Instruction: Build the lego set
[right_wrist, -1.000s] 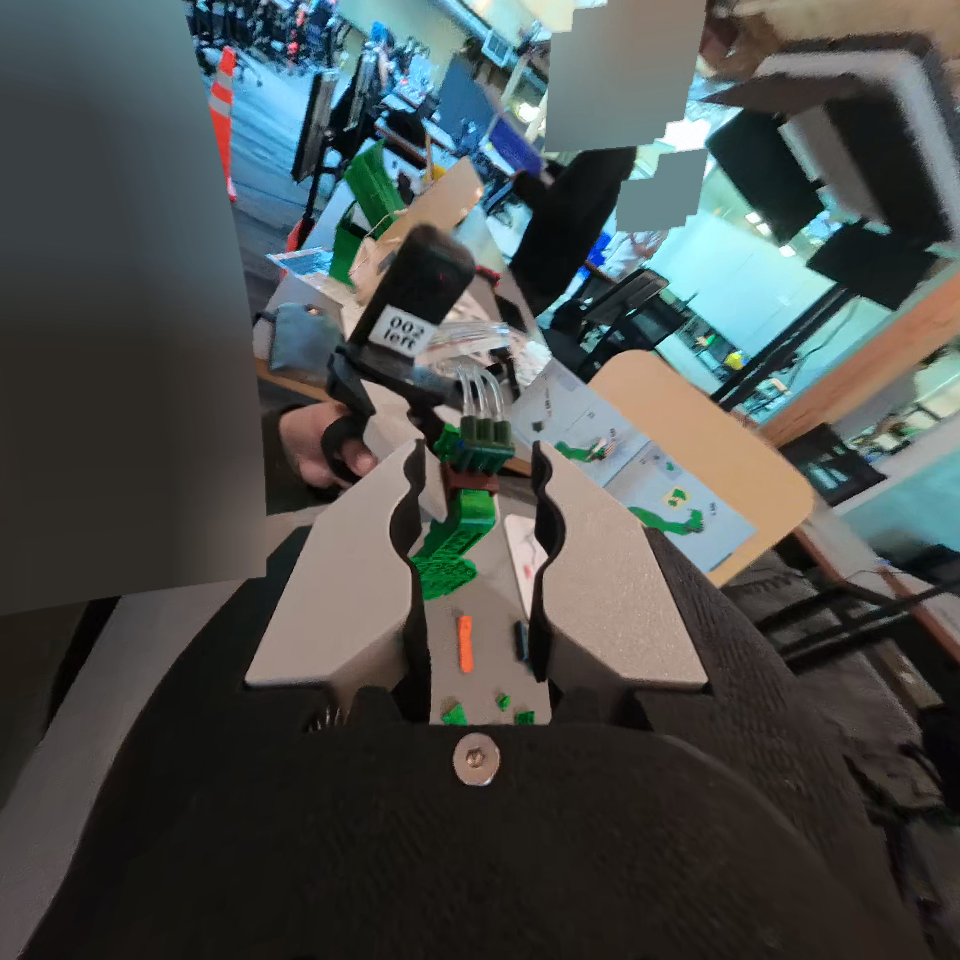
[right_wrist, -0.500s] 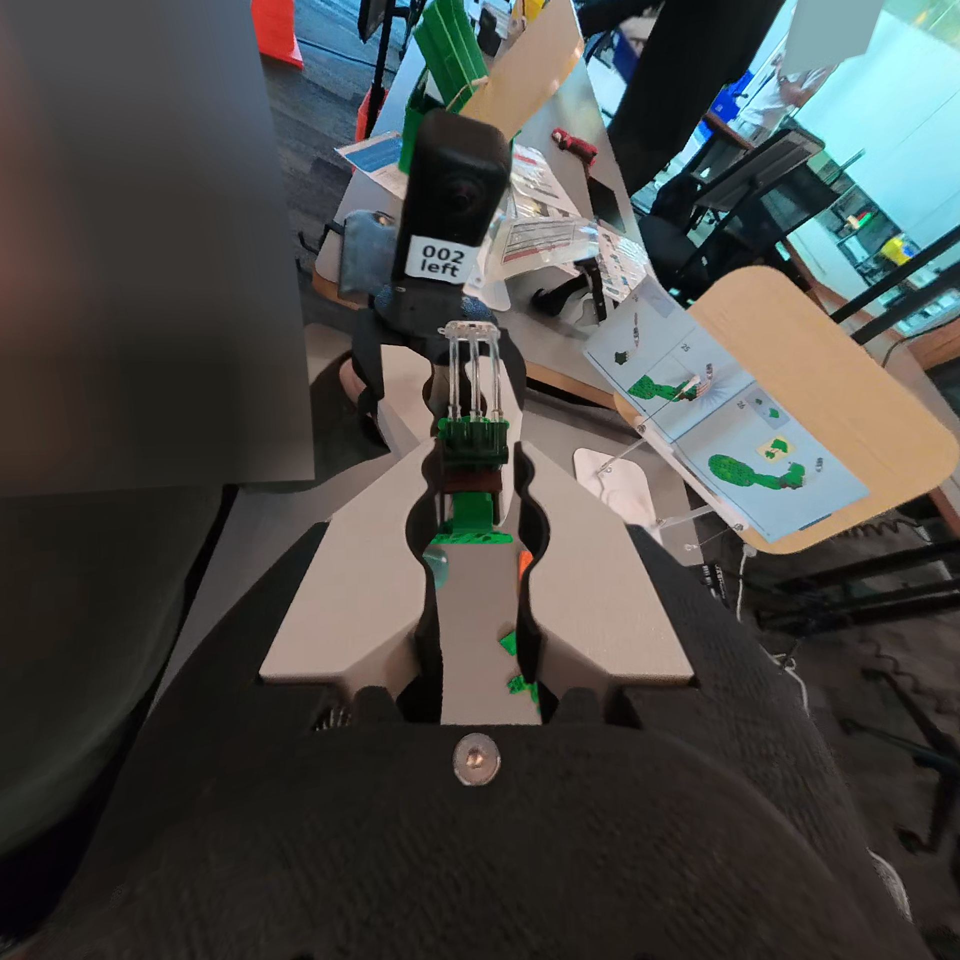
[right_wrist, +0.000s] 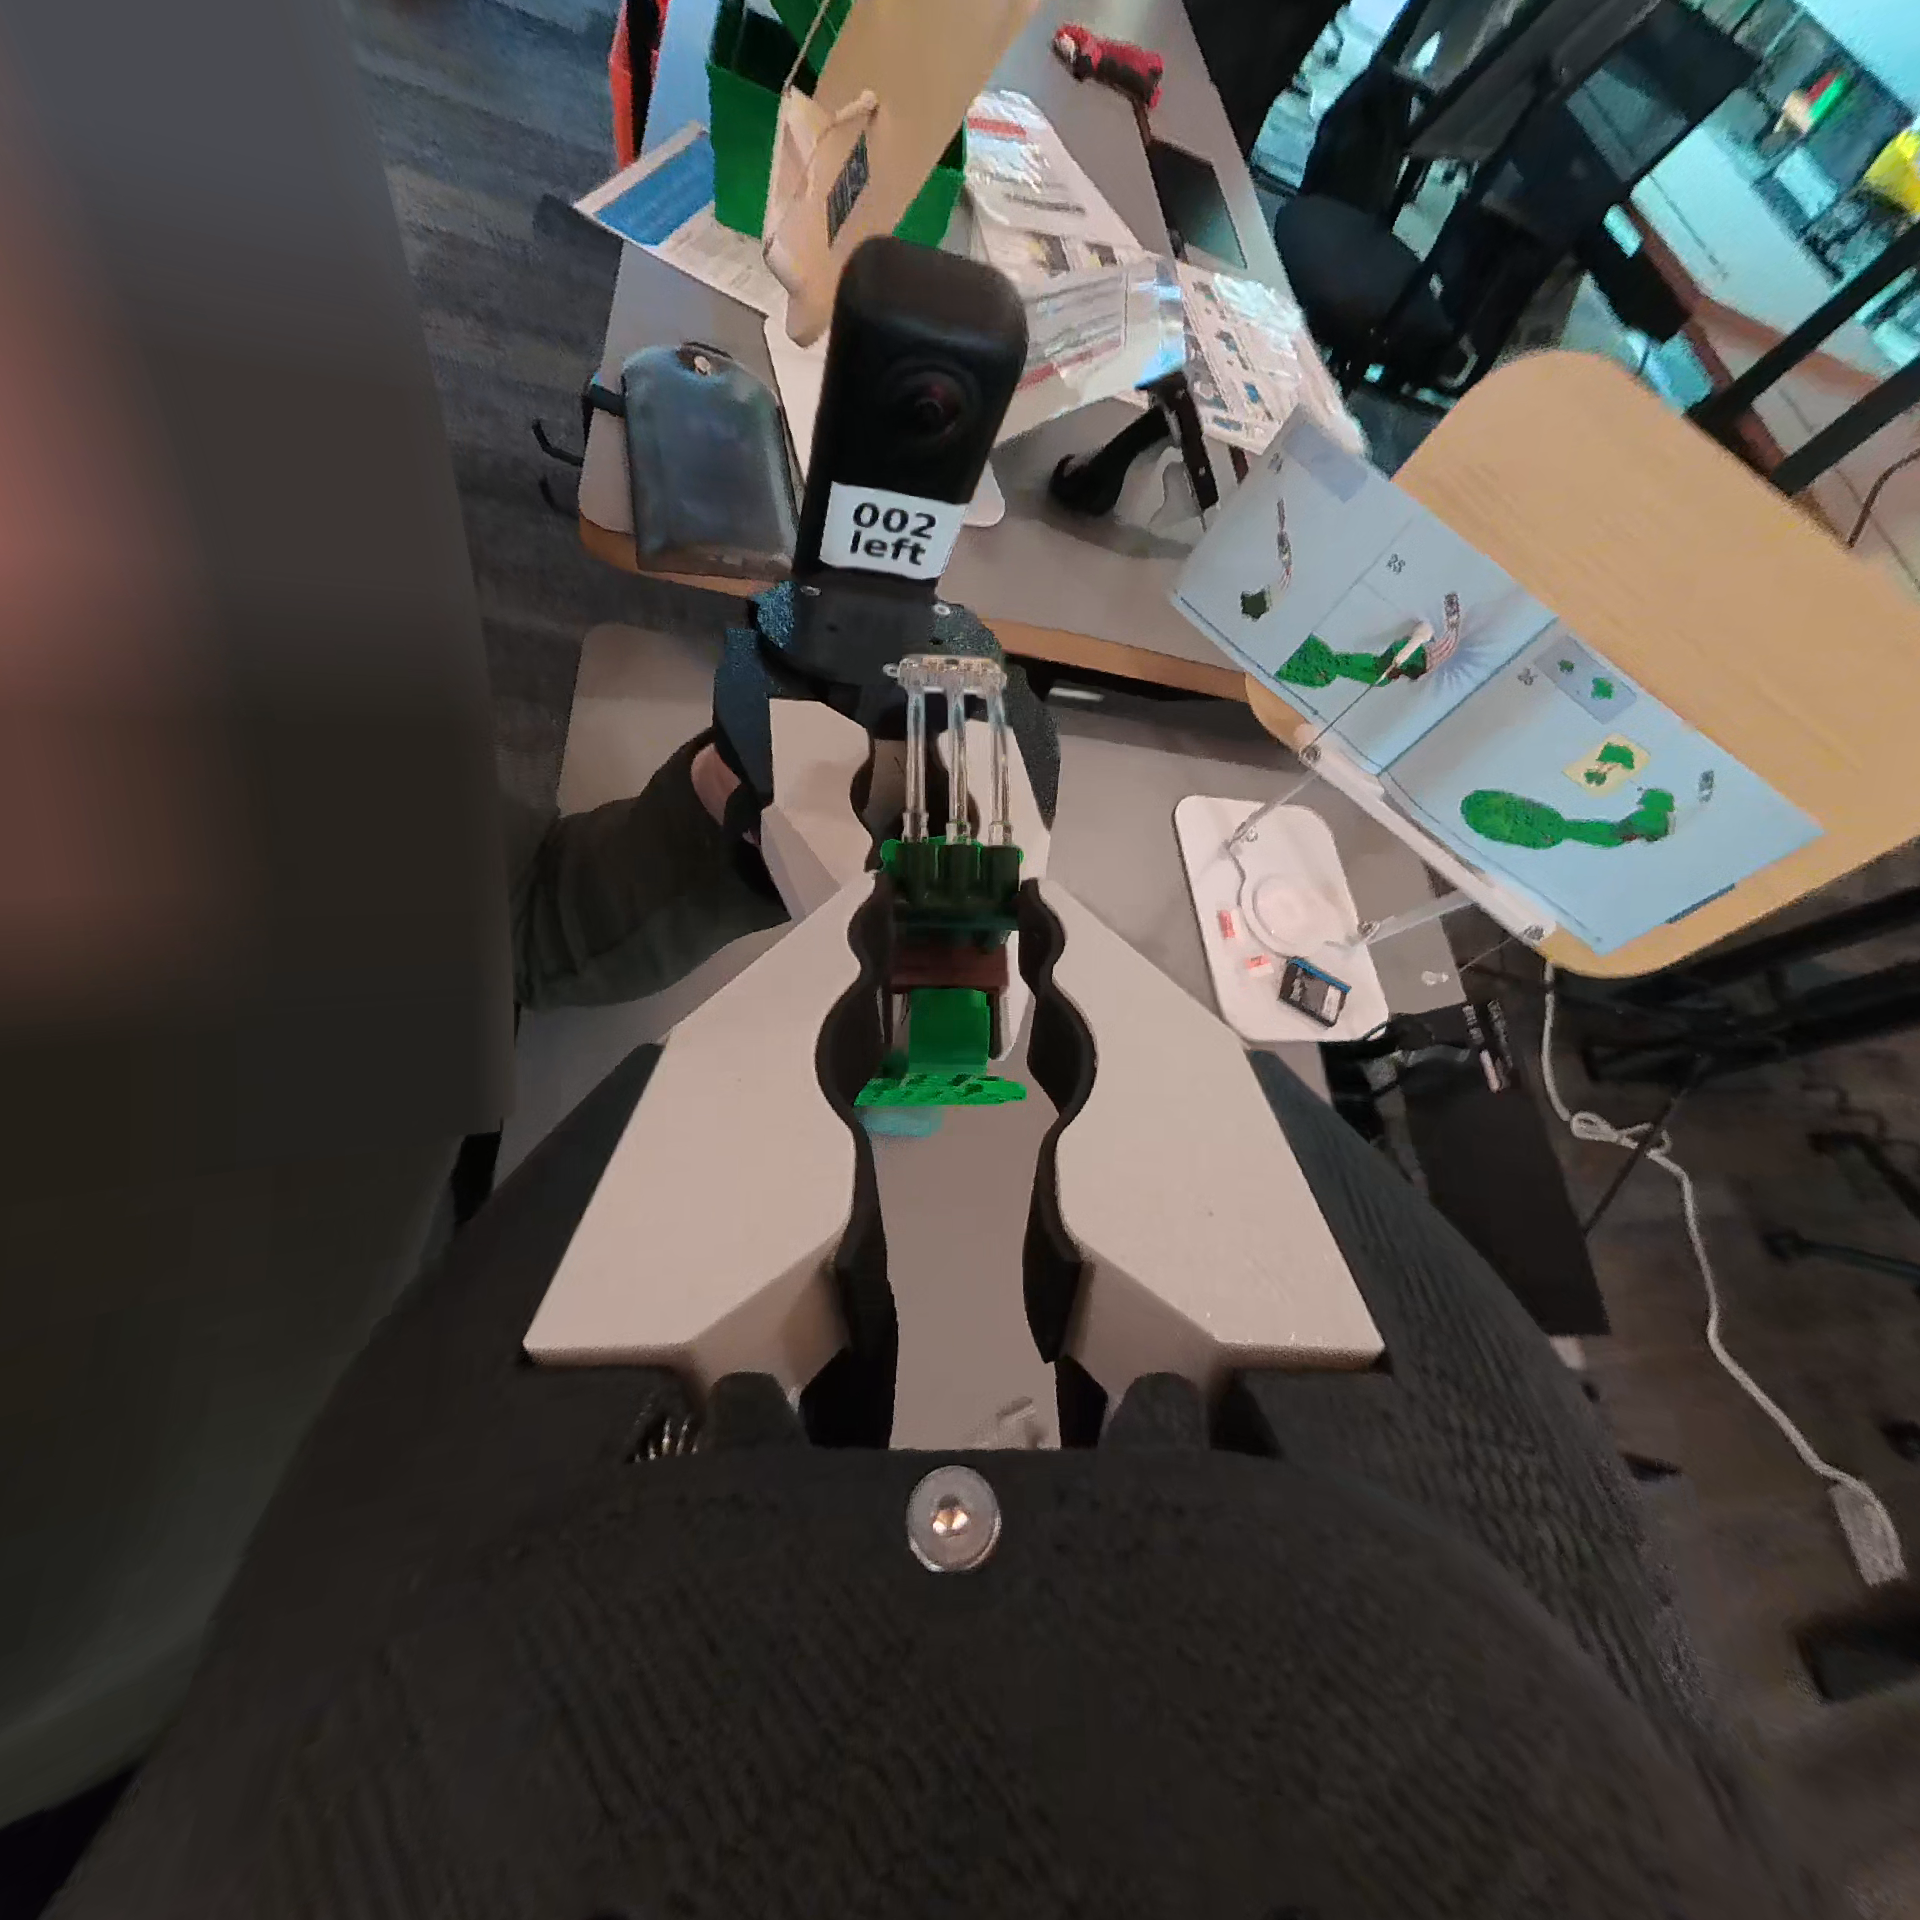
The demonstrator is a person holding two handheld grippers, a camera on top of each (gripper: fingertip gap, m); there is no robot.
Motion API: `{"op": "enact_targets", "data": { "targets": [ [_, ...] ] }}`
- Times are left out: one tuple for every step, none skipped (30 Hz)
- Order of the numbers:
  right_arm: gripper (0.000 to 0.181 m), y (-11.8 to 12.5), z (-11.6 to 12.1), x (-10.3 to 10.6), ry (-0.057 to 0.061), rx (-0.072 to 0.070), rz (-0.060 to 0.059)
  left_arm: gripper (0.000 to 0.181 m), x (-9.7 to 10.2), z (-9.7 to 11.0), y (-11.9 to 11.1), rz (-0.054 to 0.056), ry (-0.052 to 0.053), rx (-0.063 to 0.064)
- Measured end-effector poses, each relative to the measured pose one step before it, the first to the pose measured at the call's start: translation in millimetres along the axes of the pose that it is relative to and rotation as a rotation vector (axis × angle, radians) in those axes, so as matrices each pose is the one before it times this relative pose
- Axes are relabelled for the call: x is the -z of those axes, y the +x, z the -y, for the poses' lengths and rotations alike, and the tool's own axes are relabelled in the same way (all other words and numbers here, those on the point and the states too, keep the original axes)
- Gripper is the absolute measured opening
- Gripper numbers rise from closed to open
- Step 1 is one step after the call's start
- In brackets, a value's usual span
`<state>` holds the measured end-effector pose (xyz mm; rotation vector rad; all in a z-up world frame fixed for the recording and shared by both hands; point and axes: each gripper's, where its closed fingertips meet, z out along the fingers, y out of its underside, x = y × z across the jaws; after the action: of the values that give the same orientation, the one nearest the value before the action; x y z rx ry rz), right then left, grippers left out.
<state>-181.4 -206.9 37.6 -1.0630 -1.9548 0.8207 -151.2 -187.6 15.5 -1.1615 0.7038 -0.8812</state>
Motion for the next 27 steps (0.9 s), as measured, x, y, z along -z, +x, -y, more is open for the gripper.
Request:
{"op": "enact_targets", "data": {
  "targets": [
    [0.024, -0.39, -0.21, -0.34, -0.0172, -0.0199, 0.0086, 0.02, -0.17, -0.3, 0.63, -0.007, -0.0002, 0.0043],
    [0.024, -0.17, 0.82, -0.2, -0.0066, -0.0124, 0.0069, 0.02, -0.15, 0.37, 0.54, -0.0024, 0.0019, -0.0003],
    [0.024, 0.0, 0.68, -0.53, -0.007, -0.01, 0.0037, 0.02, 0.39, 0.89, 0.22, 0.0018, 0.0042, -0.0005],
    [0.024, 0.05, -0.39, -0.83, -0.0162, -0.0042, 0.0026, 0.019, 0.56, 0.17, 0.17, -0.0008, -0.0013, -0.0013],
    [0.024, 0.84, 0.0, -0.96, -0.0154, 0.0005, -0.0045, 0.019, 0.6, -0.2, -0.49, -0.0002, -0.0022, 0.0042],
    [0.024, 0.57, 0.08, -0.88, -0.0172, 0.0031, -0.0034, 0.019, 0.6, 0.42, -0.84, 0.0001, 0.0037, 0.0059],
    [0.024, 0.41, 0.05, -0.58, -0.0212, 0.0029, -0.0014, 0.019, 0.36, 0.13, -0.4, -0.0025, 0.0022, 0.0042],
    [0.024, 0.08, 1.09, -0.16, -0.0153, 0.0066, -0.0023, 0.02, 0.14, 1.12, -0.42, 0.0021, 0.008, -0.0015],
    [0.024, -0.43, 0.88, -0.23, -0.0166, 0.0054, 0.0001, 0.019, 0.23, 1.33, 0.2, 0.0011, 0.0085, -0.0016],
    [0.025, -0.33, 0.45, -0.12, -0.0174, 0.0032, -0.0004, 0.019, 0.37, 0.84, 0.28, 0.001, 0.0038, -0.0033],
    [0.024, -0.23, 0.47, -0.28, -0.0148, 0.0036, -0.0014, 0.019, 0.38, 0.54, 0.22, 0.0018, 0.0019, -0.005],
    [0.024, -0.24, 1.25, -0.05, -0.0066, 0.0008, -0.0007, 0.018, 0.45, 1.17, -0.01, 0.0032, 0.0063, -0.0058],
    [0.025, -0.17, 1.51, -0.08, -0.0036, 0.0, -0.0015, 0.018, 0.55, 1.57, 0.45, -0.0011, 0.0093, -0.0006],
    [0.025, -0.15, 1.42, -0.2, -0.004, 0.0006, -0.0031, 0.018, 0.36, 1.7, 0.24, -0.0014, 0.0111, 0.0013],
    [0.025, -0.08, 0.98, -0.31, -0.005, 0.001, -0.0051, 0.018, 0.46, 0.87, 0.49, -0.0036, 0.0057, 0.0047],
    [0.025, -0.1, 1.0, -0.44, -0.0025, 0.0002, -0.005, 0.018, 0.57, 1.09, 0.15, -0.0028, 0.0075, 0.0048],
    [0.025, -0.08, 0.22, -0.59, -0.0046, -0.0004, -0.0047, 0.018, 0.52, 0.39, -0.01, -0.0016, 0.0019, 0.0002],
    [0.024, 0.1, -0.05, -0.66, -0.002, -0.0048, -0.0017, 0.019, 0.39, -0.4, -0.6, 0.0046, -0.004, -0.0063],
    [0.024, -0.35, 0.47, -0.32, 0.0034, -0.0117, 0.0055, 0.018, 0.5, 0.15, -0.49, 0.0065, -0.0016, -0.0064],
    [0.024, -0.61, 0.72, 0.0, 0.0051, -0.0107, 0.0084, 0.018, 0.5, 0.35, 0.48, 0.0027, -0.0017, -0.0043],
    [0.024, -0.66, 1.01, 0.0, 0.003, 0.0006, 0.0037, 0.018, 0.37, 0.87, 0.66, 0.0018, 0.003, -0.0043],
    [0.024, -0.72, 1.22, -0.16, 0.0015, 0.0087, -0.0005, 0.019, 0.47, 0.97, 0.89, -0.0048, 0.0049, 0.0019],
    [0.024, -0.53, 1.49, -0.42, 0.0019, 0.0075, -0.0023, 0.018, 0.69, 1.17, 1.26, -0.0108, 0.0071, 0.0073],
    [0.024, 0.07, 0.88, -0.62, -0.002, 0.0097, -0.0037, 0.018, 0.7, 1.02, 0.7, -0.0091, 0.0068, 0.007],
    [0.024, 0.16, 0.7, -0.72, -0.0006, 0.005, -0.0024, 0.018, 0.7, 0.49, -0.02, -0.0028, 0.0028, 0.0039],
    [0.024, -0.4, 1.41, -0.49, 0.0048, -0.0006, 0.0022, 0.018, 0.85, 0.83, 0.27, -0.0034, 0.0038, 0.0024],
    [0.024, -0.66, 0.99, -0.58, 0.002, -0.0021, 0.0034, 0.018, 0.77, 1.05, 0.81, -0.0053, 0.0046, 0.0033]
  ]
}}
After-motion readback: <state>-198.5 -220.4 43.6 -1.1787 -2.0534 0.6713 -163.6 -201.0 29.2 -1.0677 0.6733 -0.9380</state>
